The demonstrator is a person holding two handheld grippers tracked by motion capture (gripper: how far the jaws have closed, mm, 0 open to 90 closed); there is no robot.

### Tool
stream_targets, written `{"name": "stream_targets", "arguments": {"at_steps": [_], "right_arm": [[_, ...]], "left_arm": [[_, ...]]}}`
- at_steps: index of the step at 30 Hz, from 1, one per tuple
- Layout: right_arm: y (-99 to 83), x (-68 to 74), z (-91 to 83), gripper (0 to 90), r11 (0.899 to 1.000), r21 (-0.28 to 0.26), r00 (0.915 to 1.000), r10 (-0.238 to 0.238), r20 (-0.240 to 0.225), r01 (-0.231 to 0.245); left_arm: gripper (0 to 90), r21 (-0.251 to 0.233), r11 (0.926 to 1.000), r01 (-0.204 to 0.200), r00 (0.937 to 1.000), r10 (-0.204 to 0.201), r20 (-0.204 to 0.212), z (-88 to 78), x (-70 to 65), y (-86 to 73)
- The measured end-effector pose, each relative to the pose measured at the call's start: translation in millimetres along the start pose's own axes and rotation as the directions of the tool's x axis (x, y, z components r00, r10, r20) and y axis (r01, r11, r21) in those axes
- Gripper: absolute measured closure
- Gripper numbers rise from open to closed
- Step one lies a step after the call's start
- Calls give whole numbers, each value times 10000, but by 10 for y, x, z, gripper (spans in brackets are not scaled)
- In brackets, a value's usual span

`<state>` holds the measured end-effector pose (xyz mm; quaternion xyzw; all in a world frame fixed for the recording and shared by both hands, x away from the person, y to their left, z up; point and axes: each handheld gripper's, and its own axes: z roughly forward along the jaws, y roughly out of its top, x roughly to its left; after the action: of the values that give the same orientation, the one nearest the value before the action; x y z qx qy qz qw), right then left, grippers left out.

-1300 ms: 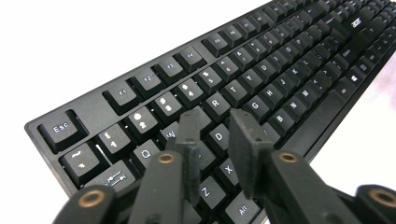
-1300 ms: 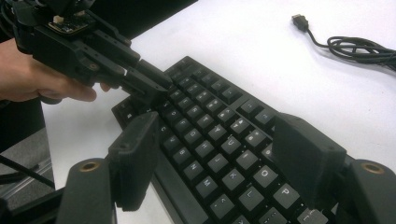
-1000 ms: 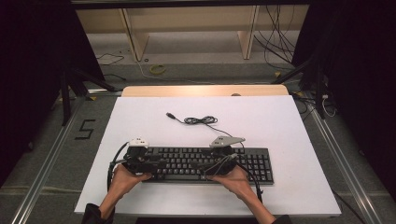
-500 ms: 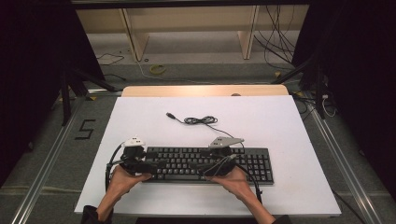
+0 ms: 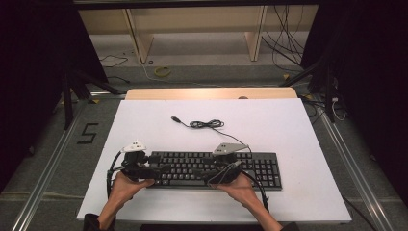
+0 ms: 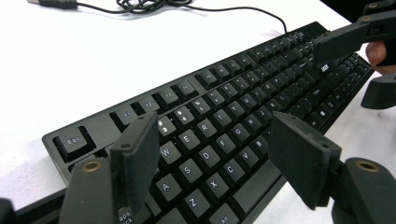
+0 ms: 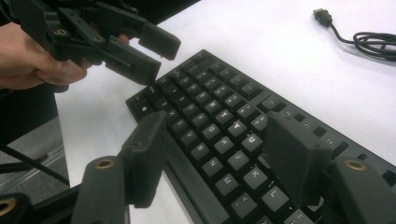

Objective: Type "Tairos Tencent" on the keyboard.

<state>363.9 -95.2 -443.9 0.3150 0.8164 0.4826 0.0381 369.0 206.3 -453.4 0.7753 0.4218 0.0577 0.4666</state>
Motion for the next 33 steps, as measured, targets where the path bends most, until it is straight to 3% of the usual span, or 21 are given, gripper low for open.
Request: {"name": "stream_targets", "arguments": {"at_steps": [9, 17, 23, 29, 33], "right_arm": [[-16, 36, 22, 526, 9998, 183, 9999, -112, -90, 114], [-48, 75, 57, 702, 9986, 373, 9992, -379, -114, 383], [-102, 106, 130, 817, 9945, 852, 9982, -601, -93, 606], [-141, 110, 183, 900, 9899, 1174, 9968, -797, -17, 793], [-161, 112, 210, 900, 9865, 1376, 9959, -902, 40, 888]], "left_arm": [[326, -239, 9997, 67, 10000, -65, 54, -49, -3, -17], [323, -453, 9989, 109, 9999, -105, 86, -87, -12, -45], [314, -564, 9983, 131, 9998, -124, 122, -115, -10, -66], [309, -656, 9978, 135, 9999, -128, 112, -145, -10, -98], [310, -716, 9973, 167, 9998, -159, 120, -161, -10, -119]]}}
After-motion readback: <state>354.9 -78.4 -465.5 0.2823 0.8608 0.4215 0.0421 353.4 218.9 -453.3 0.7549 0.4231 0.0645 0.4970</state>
